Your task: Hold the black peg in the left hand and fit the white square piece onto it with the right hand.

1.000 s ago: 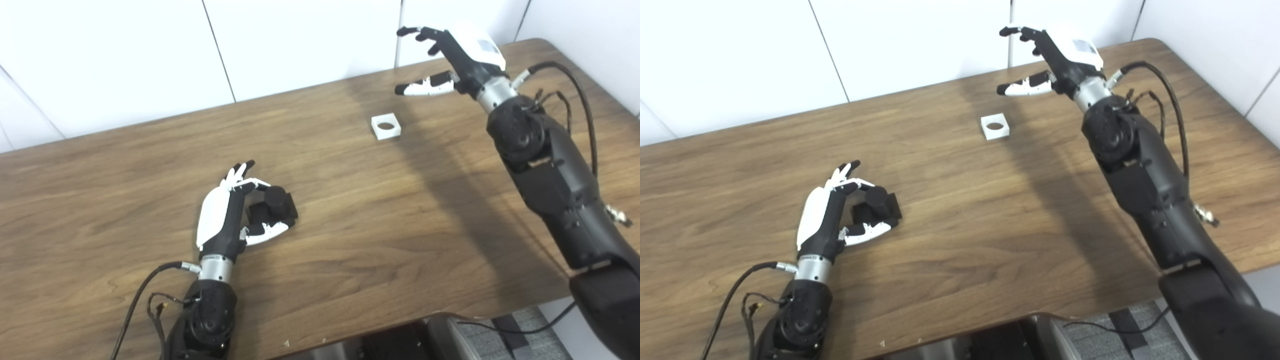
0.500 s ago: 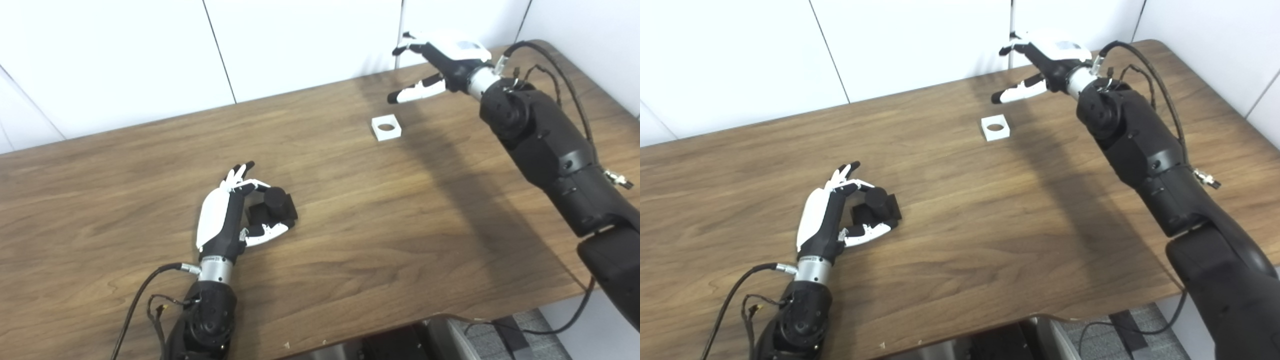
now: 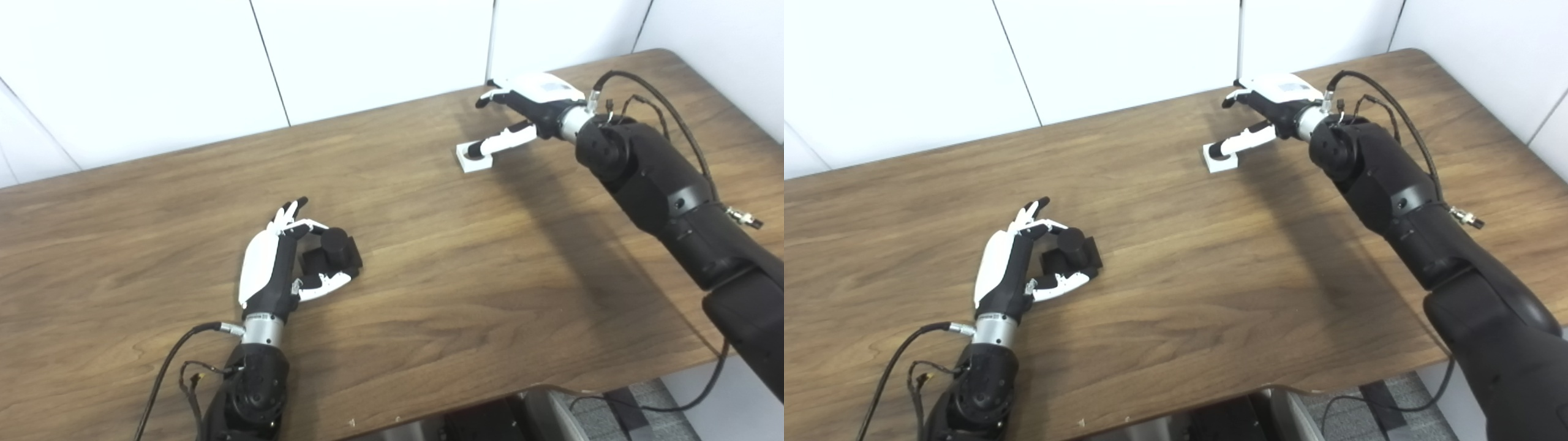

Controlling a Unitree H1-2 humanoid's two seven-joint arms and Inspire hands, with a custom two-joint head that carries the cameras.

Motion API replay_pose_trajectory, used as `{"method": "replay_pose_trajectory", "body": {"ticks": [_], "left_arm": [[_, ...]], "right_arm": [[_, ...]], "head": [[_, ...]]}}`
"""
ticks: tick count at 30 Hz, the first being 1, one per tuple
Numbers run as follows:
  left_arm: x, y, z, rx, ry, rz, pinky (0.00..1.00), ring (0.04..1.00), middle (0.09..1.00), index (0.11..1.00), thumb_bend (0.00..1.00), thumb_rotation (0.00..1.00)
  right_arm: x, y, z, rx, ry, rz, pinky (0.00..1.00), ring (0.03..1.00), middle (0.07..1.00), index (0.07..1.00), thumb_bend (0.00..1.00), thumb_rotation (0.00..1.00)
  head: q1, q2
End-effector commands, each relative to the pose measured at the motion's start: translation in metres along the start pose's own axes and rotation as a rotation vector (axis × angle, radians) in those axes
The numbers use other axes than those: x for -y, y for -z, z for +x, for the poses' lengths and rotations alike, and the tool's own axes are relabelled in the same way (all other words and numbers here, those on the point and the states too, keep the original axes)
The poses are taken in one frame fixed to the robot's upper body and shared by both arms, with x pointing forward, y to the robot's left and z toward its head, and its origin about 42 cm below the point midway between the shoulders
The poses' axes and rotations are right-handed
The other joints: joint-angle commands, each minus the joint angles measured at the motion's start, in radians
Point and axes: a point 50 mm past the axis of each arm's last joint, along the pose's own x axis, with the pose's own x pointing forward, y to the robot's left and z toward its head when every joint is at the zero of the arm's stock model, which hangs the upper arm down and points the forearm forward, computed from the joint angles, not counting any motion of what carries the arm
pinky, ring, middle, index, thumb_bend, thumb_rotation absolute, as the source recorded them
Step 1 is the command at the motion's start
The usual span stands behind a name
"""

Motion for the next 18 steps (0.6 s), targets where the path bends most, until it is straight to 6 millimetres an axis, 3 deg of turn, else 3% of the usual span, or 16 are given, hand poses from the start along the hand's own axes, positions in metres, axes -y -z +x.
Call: {"method": "replay_pose_trajectory", "body": {"ticks": [1, 18], "left_arm": [[0.011, 0.025, -0.016, -0.085, 0.039, 0.038, 1.0, 1.0, 0.962, 0.492, 0.51, 0.09], [0.007, 0.026, -0.017, -0.1, 0.035, 0.045, 1.0, 1.0, 0.964, 0.492, 0.51, 0.09]], "right_arm": [[0.023, -0.008, 0.005, 0.042, 0.07, -0.01, 0.95, 0.989, 0.989, 0.861, 0.95, 0.84], [0.001, -0.01, 0.002, 0.054, 0.03, 0.008, 0.96, 0.986, 0.985, 0.862, 0.87, 0.78]], "head": [[0.002, 0.002], [0.017, 0.011]]}}
